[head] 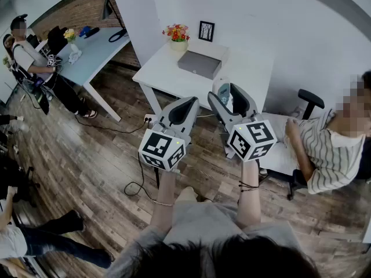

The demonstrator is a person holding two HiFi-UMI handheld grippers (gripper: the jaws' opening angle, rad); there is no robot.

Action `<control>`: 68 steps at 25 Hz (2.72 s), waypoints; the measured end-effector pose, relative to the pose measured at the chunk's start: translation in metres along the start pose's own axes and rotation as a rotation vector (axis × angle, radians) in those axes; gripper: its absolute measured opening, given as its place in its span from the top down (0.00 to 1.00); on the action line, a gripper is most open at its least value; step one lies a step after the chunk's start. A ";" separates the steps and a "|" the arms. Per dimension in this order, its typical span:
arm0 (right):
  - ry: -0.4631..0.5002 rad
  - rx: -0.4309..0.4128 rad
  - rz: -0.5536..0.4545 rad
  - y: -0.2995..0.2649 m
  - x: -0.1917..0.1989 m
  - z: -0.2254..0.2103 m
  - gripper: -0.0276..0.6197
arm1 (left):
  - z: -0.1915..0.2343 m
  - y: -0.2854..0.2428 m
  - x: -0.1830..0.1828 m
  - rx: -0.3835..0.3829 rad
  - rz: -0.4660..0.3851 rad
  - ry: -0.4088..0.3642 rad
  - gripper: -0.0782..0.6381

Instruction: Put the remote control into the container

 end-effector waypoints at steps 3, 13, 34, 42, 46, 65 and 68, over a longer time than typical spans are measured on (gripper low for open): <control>-0.005 -0.002 -0.003 0.002 0.001 -0.001 0.54 | -0.002 0.000 0.000 -0.001 0.003 -0.003 0.89; -0.035 0.000 -0.011 0.004 0.006 -0.016 0.54 | -0.004 -0.010 0.004 -0.004 0.012 -0.007 0.89; -0.080 0.012 -0.007 -0.035 0.013 -0.050 0.54 | 0.032 -0.038 0.013 -0.030 0.055 -0.002 0.89; -0.067 0.038 0.005 -0.078 0.018 -0.073 0.54 | 0.076 -0.072 0.017 -0.011 0.053 -0.001 0.89; -0.062 0.057 0.019 -0.097 0.020 -0.081 0.54 | 0.094 -0.085 0.019 0.009 0.059 0.006 0.89; -0.053 0.126 0.054 -0.167 0.034 -0.106 0.54 | 0.169 -0.135 0.038 0.086 0.081 0.037 0.89; -0.055 0.123 0.063 -0.177 0.038 -0.111 0.54 | 0.177 -0.139 0.044 0.080 0.090 0.042 0.89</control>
Point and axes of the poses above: the fingertips, and each gripper's own axes: y backward along the fingers, z to its left, x out of its underside, the point moved 8 cm from there along y, backward along the fingers, and after that the axes turned 6 degrees about z, right-handed, at the moved point
